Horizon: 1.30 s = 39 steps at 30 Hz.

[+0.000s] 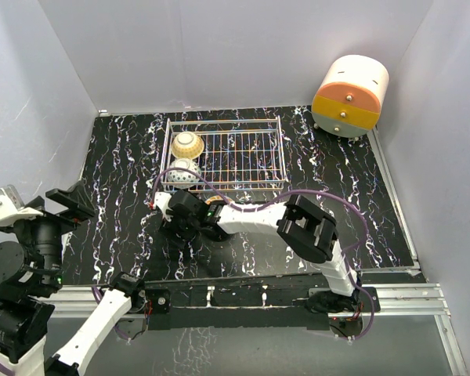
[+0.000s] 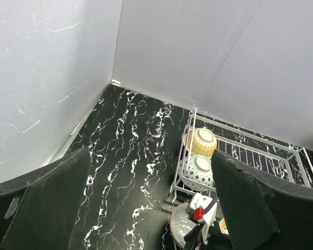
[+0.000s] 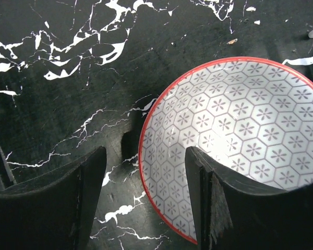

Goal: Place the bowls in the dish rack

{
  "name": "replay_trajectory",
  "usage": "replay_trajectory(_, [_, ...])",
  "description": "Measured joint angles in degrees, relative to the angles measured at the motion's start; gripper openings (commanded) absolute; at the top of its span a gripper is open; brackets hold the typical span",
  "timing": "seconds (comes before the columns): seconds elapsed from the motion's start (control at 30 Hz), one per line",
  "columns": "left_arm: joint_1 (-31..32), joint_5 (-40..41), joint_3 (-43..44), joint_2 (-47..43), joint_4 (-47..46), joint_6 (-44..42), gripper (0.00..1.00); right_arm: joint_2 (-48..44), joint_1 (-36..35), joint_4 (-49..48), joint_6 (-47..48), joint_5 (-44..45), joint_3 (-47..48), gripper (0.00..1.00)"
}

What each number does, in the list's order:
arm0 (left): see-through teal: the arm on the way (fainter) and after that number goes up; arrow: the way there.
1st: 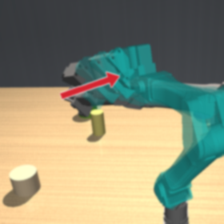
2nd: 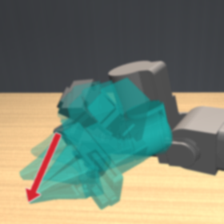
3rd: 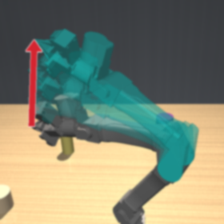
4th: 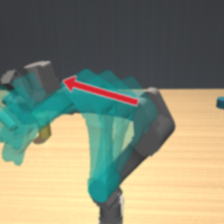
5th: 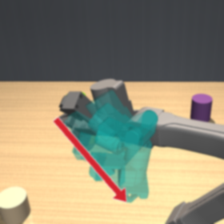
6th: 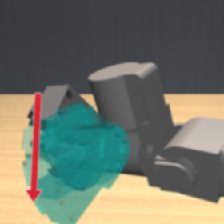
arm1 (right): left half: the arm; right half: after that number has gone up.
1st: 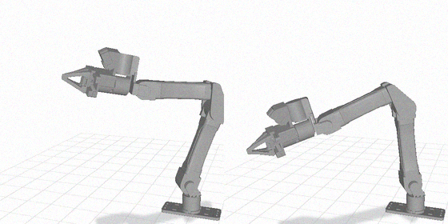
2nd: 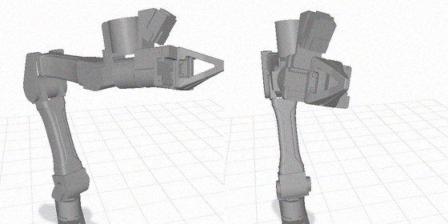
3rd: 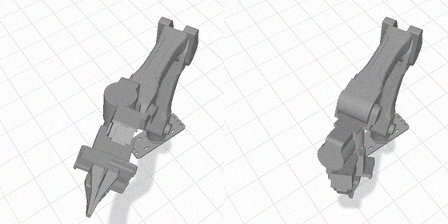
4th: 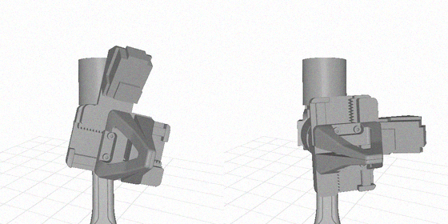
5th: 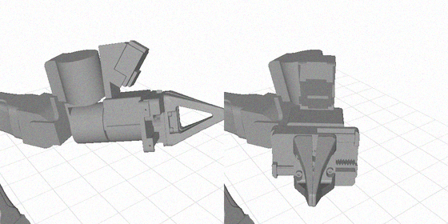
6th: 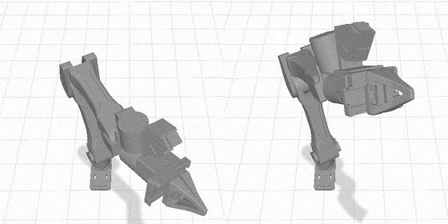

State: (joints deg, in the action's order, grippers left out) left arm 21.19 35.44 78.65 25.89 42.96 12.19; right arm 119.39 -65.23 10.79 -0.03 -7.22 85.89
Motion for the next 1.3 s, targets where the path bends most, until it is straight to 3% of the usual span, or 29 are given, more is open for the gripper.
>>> replay_trajectory(0.2, [0.0, 0.9, 0.0, -0.6, -0.1, -0.2, 0.97, 1.9, 0.0, -2.2, 0.0, 3.0, 0.7, 0.58])
replay_trajectory(0.27, [0.0, 1.0, 0.0, -0.6, -0.1, -0.2, 0.97, 2.7, 0.0, -3.2, 0.1, 4.6, 0.8, 0.48])
replay_trajectory(0.43, [0.0, 1.3, -0.1, -0.6, -0.2, -0.4, 0.97, 4.0, 0.0, -4.3, 0.7, 8.0, 1.0, 0.34])
replay_trajectory(0.57, [0.0, 1.6, -0.5, -0.9, -0.5, -0.6, 0.97, 4.0, -0.4, -5.9, 1.9, 10.6, 1.2, 0.09])
replay_trajectory(0.8, [0.0, 1.7, -0.5, -1.0, -0.5, -0.6, 0.97, 3.7, -1.0, -7.8, 2.9, 11.5, 2.4, 0.08])
replay_trajectory(1.3, [0.0, 2.1, -0.5, -1.5, -0.5, -0.6, 0.97, -14.7, 1.6, -9.9, -9.5, -12.5, -5.6, 0.08])
